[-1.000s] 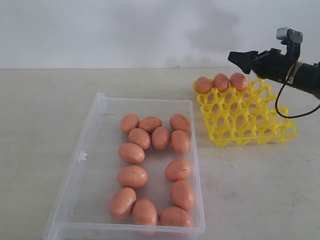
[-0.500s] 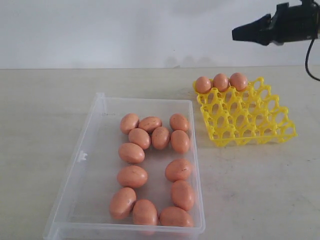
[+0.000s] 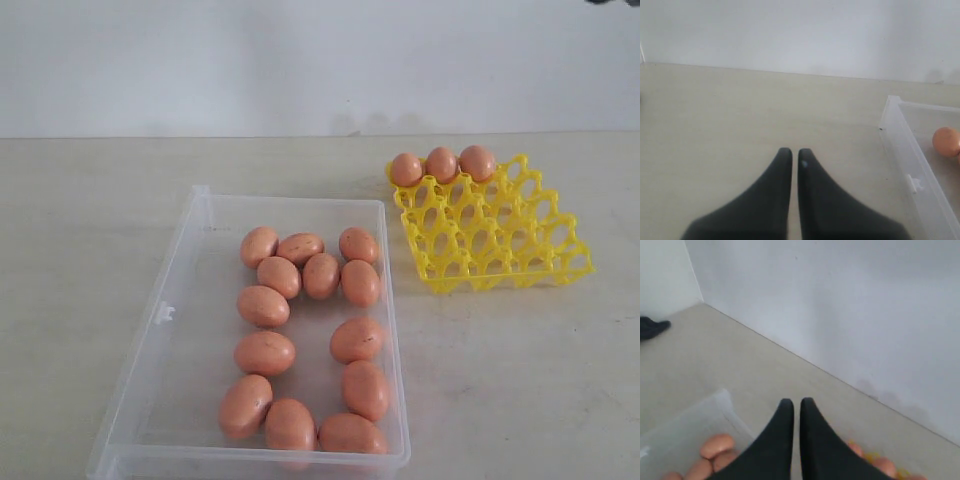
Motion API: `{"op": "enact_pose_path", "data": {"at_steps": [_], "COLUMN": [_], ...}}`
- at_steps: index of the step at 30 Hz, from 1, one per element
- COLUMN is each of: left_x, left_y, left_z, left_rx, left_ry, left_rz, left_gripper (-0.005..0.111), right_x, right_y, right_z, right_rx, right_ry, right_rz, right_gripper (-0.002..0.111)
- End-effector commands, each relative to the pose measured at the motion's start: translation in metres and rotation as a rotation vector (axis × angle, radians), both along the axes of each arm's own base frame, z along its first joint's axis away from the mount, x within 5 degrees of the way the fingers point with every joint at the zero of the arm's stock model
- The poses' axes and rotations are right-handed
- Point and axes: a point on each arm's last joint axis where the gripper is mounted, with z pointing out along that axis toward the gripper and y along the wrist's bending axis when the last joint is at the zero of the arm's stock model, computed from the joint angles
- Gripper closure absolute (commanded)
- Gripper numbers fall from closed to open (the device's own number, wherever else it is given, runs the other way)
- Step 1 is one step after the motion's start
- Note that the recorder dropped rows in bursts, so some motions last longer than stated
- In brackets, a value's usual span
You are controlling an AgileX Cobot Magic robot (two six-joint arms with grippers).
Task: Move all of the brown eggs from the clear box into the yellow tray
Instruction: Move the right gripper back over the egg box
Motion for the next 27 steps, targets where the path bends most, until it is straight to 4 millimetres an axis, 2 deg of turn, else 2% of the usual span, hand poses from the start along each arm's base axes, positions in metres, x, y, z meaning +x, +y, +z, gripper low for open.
{"op": "enact_pose_path", "data": {"at_steps": [1, 2, 5, 7, 11, 16, 18, 21, 23, 24, 25, 27], "left_x": [0.0, 0.0, 0.0, 0.0, 0.0, 0.0, 0.0, 0.0, 0.0, 0.0, 0.0, 0.0], "left_y": [0.0, 0.0, 0.0, 0.0, 0.0, 0.0, 0.0, 0.0, 0.0, 0.0, 0.0, 0.0], "left_z": [0.0, 0.0, 0.0, 0.0, 0.0, 0.0, 0.0, 0.0, 0.0, 0.0, 0.0, 0.0], "left_rx": [0.0, 0.0, 0.0, 0.0, 0.0, 0.0, 0.0, 0.0, 0.0, 0.0, 0.0, 0.0], "left_ry": [-0.006, -0.006, -0.006, -0.006, -0.006, -0.006, -0.006, -0.006, -0.006, -0.006, -0.006, -0.006], "left_rz": [0.003, 0.003, 0.003, 0.003, 0.003, 0.003, 0.003, 0.003, 0.003, 0.003, 0.003, 0.003], "left_gripper": [0.102, 0.102, 0.102, 0.102, 0.102, 0.102, 0.102, 0.102, 0.102, 0.102, 0.102, 0.102], "right_x": [-0.023, -0.029, -0.044, -0.05, -0.061, -0.075, -0.073, -0.061, -0.054, -0.051, -0.047, -0.037], "right_y": [-0.005, -0.005, 0.002, 0.019, 0.078, 0.151, 0.178, 0.208, 0.228, 0.241, 0.252, 0.269], "right_z": [-0.044, -0.056, -0.073, -0.08, -0.087, -0.077, -0.08, -0.088, -0.096, -0.101, -0.106, -0.12], "right_rx": [-0.329, -0.444, -0.546, -0.614, -0.632, -0.523, -0.52, -0.537, -0.625, -0.673, -0.696, -0.718], "right_ry": [-0.016, 0.003, 0.066, 0.134, 0.359, 0.587, 0.706, 0.746, 0.647, 0.574, 0.52, 0.472], "right_rz": [-0.314, -0.468, -0.797, -0.785, -0.405, 0.1, 0.316, 0.496, 0.647, 0.731, 0.765, 0.751], "right_gripper": [0.109, 0.109, 0.109, 0.109, 0.109, 0.109, 0.109, 0.108, 0.099, 0.087, 0.075, 0.063]}}
